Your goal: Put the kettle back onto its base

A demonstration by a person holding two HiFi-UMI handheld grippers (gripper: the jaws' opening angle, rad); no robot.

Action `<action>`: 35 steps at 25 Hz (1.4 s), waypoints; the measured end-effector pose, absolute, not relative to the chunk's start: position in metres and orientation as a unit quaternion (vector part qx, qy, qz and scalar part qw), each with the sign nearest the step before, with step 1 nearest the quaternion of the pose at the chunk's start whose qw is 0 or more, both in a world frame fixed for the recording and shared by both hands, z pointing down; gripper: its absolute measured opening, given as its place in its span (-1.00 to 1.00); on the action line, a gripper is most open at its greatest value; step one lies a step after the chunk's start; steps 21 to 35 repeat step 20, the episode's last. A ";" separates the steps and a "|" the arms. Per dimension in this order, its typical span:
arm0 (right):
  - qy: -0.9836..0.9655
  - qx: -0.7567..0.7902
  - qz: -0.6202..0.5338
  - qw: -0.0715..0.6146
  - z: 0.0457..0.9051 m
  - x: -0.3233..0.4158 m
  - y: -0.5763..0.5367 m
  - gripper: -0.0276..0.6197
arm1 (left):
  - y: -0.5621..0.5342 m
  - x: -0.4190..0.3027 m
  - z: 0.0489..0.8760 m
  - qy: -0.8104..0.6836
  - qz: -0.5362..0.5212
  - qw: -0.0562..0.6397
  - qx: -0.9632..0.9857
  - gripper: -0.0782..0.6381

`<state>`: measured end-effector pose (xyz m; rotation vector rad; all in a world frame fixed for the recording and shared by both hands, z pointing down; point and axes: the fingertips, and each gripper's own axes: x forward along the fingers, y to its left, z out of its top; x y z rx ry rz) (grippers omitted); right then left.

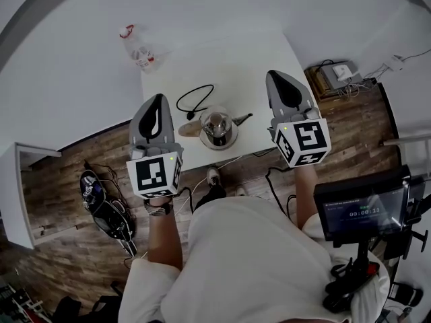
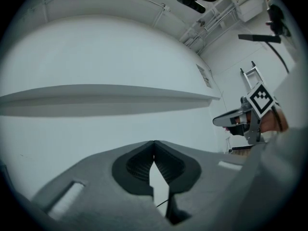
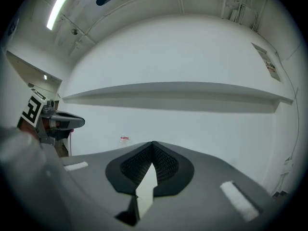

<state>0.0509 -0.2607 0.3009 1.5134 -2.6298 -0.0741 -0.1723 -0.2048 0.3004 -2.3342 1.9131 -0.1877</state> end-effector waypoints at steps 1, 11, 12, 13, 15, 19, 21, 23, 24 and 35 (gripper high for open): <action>-0.865 0.498 -0.028 0.054 0.300 0.048 -0.261 -0.91 | -0.206 -0.174 0.300 0.632 -0.061 0.060 -0.770 -0.76; -0.868 0.493 -0.032 0.050 0.289 0.035 -0.258 -0.91 | -0.212 -0.172 0.275 0.627 -0.053 0.112 -0.769 -0.77; -0.868 0.493 -0.032 0.049 0.288 0.034 -0.258 -0.91 | -0.211 -0.170 0.272 0.624 -0.044 0.118 -0.771 -0.77; -0.867 0.494 -0.033 0.048 0.289 0.033 -0.258 -0.91 | -0.210 -0.169 0.271 0.621 -0.036 0.119 -0.774 -0.77; -0.866 0.496 -0.035 0.047 0.291 0.029 -0.258 -0.91 | -0.209 -0.172 0.275 0.615 -0.026 0.110 -0.781 -0.77; -0.862 0.503 -0.046 0.043 0.299 0.015 -0.259 -0.91 | -0.216 -0.186 0.286 0.598 -0.030 0.115 -0.793 -0.77; -0.861 0.505 -0.050 0.043 0.301 0.011 -0.260 -0.91 | -0.219 -0.190 0.289 0.595 -0.034 0.121 -0.794 -0.77; -0.861 0.505 -0.050 0.043 0.301 0.011 -0.260 -0.91 | -0.219 -0.190 0.289 0.595 -0.034 0.121 -0.794 -0.77; -0.861 0.505 -0.050 0.043 0.301 0.011 -0.260 -0.91 | -0.219 -0.190 0.289 0.595 -0.034 0.121 -0.794 -0.77; -0.861 0.505 -0.050 0.043 0.301 0.011 -0.260 -0.91 | -0.219 -0.190 0.289 0.595 -0.034 0.121 -0.794 -0.77</action>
